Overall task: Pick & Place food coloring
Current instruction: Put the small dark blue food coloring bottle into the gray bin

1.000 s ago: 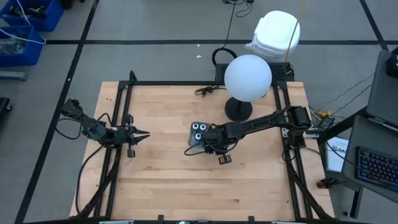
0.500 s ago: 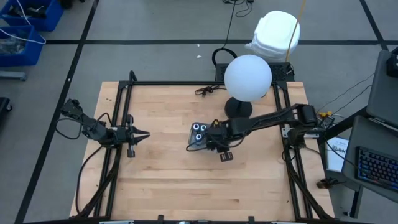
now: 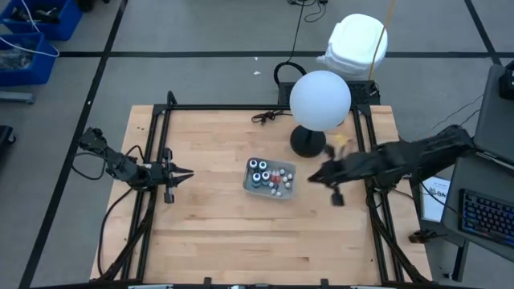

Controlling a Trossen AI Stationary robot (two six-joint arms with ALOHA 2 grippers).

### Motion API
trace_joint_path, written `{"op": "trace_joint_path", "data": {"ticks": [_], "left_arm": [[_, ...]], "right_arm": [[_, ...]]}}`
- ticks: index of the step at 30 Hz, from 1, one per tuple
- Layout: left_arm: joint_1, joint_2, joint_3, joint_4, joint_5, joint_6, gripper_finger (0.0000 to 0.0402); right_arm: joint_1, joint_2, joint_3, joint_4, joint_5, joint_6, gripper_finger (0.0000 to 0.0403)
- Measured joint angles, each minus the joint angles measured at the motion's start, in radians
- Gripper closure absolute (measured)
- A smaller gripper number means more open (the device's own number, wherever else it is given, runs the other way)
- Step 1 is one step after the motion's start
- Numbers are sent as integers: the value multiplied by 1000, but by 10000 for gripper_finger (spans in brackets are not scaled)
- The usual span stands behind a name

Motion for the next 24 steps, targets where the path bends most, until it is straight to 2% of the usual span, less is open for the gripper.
{"op": "trace_joint_path", "data": {"ticks": [3, 5, 9, 14, 18, 20, 24], "left_arm": [[0, 0, 0, 0, 0, -5, 355], [0, 0, 0, 0, 0, -14, 355], [0, 0, 0, 1, 21, -17, 355], [0, 8, 0, -4, 38, -118, 355], [0, 101, 0, 11, 155, -184, 355], [-1, 204, 0, 78, 207, -246, 355], [-37, 524, 11, 281, 311, -332, 368]], "right_arm": [[15, -222, -220, 281, 3, 10, 392], [16, -327, -360, 483, -4, -17, 392], [15, -428, -603, 767, -78, -93, 401], [13, -416, -799, 1083, -78, -145, 402], [20, -366, -890, 1250, -79, -150, 402], [24, -334, -920, 1316, -79, -164, 402], [26, -268, -942, 1388, -78, -164, 402]]}}
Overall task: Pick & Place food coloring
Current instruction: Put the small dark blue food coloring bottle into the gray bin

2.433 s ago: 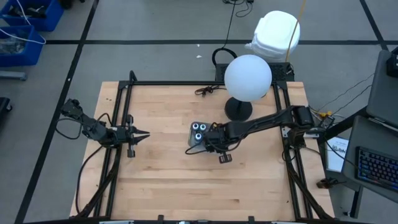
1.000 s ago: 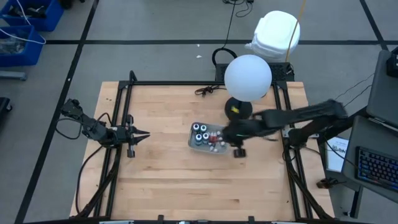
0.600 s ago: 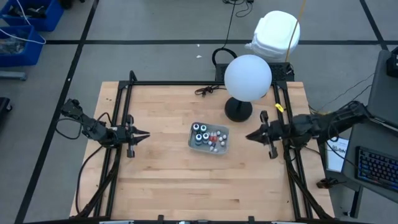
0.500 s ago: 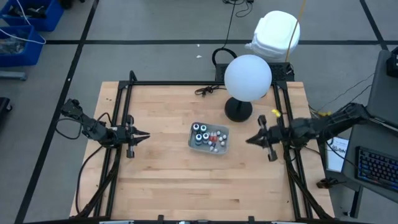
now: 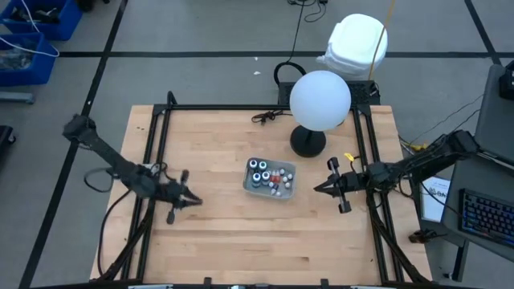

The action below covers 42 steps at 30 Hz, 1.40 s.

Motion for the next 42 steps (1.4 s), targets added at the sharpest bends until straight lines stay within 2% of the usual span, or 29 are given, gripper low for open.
{"op": "trace_joint_path", "data": {"ticks": [4, 8, 11, 15, 18, 22, 26, 29, 33, 42], "left_arm": [[-81, 396, 129, 60, 20, -117, 396], [-182, 771, 394, 14, 21, -138, 391], [-235, 991, 630, -167, 18, -152, 395], [-261, 1192, 944, -448, -26, -240, 387], [-270, 1300, 1143, -599, -45, -262, 350], [-274, 1394, 1347, -672, -53, -285, 278], [-268, 1492, 1459, -700, -30, -311, 211], [-263, 1550, 1506, -702, -23, -310, 177], [-259, 1608, 1545, -703, -14, -321, 156], [-260, 1652, 1556, -727, 16, -391, 153]], "right_arm": [[10, 75, 0, 67, 3, -20, 402], [10, 138, 0, 124, 3, -35, 402], [10, 163, 0, 136, 3, -35, 402], [9, 176, 0, 149, 3, -16, 402], [9, 176, 0, 151, 1, 7, 403], [9, 176, 0, 151, 0, 14, 403], [9, 176, 0, 149, 0, 36, 403], [9, 176, 0, 143, 0, 53, 403], [9, 176, 0, 143, -1, 92, 403], [9, 176, 1, 119, -1, 166, 403]]}}
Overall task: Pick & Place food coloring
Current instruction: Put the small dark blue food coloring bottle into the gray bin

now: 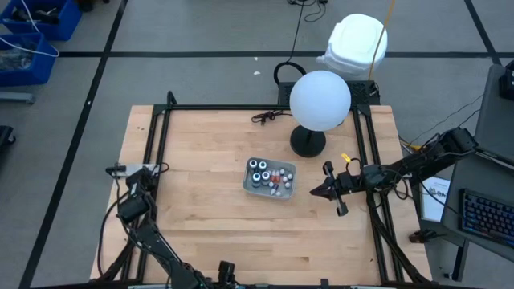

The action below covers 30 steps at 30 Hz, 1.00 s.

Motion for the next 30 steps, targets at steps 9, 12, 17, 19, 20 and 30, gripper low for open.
{"op": "trace_joint_path", "data": {"ticks": [9, 12, 17, 19, 20, 30], "left_arm": [[5, 3, 0, -37, -21, -12, 153], [10, 13, 0, -37, -10, 6, 153], [30, 36, 0, -38, 23, 19, 153], [37, 39, 0, -25, 22, 22, 153], [40, 39, 0, -24, 29, 24, 153], [56, 37, 1, -24, 123, 27, 240]], "right_arm": [[0, 0, 0, -5, 0, 1, 403], [0, 0, 0, -5, 0, -2, 403], [0, 0, 1, -22, 1, -6, 403], [0, 1, 1, -36, 1, -6, 403], [0, 1, 1, -37, 1, -6, 403], [0, 0, 1, -55, 4, 1, 403]]}}
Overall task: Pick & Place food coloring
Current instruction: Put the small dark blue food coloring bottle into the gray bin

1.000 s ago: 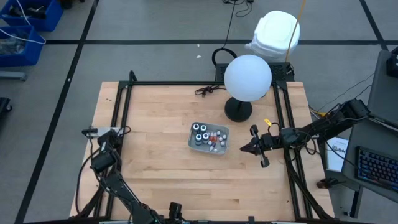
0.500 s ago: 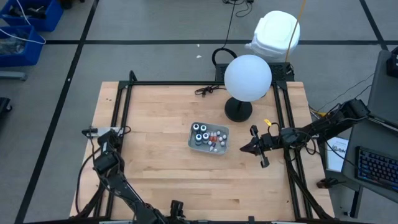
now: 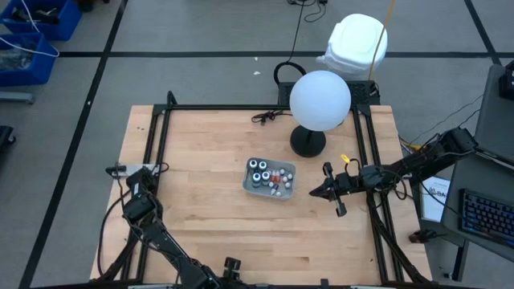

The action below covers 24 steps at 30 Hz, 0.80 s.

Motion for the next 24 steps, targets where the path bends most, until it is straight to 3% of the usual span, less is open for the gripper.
{"op": "trace_joint_path", "data": {"ticks": [5, 24], "left_arm": [[2, -2, 0, -1, 54, 4, 320], [-10, -100, -5, -182, 104, 28, 333]], "right_arm": [[0, 0, 0, -2, 0, 0, 403], [0, 0, 0, -3, 0, 11, 403]]}}
